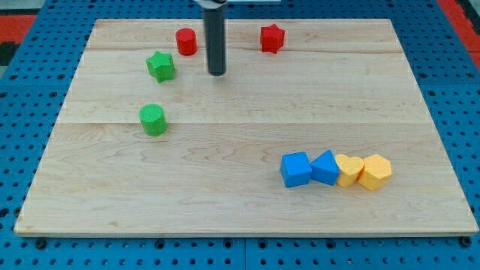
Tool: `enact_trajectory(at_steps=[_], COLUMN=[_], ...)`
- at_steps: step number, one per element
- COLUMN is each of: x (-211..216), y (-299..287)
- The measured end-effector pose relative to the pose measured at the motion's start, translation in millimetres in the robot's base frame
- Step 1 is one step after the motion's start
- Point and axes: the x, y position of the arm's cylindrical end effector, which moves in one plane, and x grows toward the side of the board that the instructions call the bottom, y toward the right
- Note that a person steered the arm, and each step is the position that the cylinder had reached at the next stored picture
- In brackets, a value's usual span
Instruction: Move the green star and green circle close to each other
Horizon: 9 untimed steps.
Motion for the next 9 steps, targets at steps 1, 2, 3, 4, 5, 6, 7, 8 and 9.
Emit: enact_trajectory(at_steps=[1, 2, 3, 4, 5, 6, 7, 8, 9], x=[39, 12, -44, -48, -40, -29, 4, 81, 101], y=[-80, -160, -178, -105, -60, -86, -171, -164, -128])
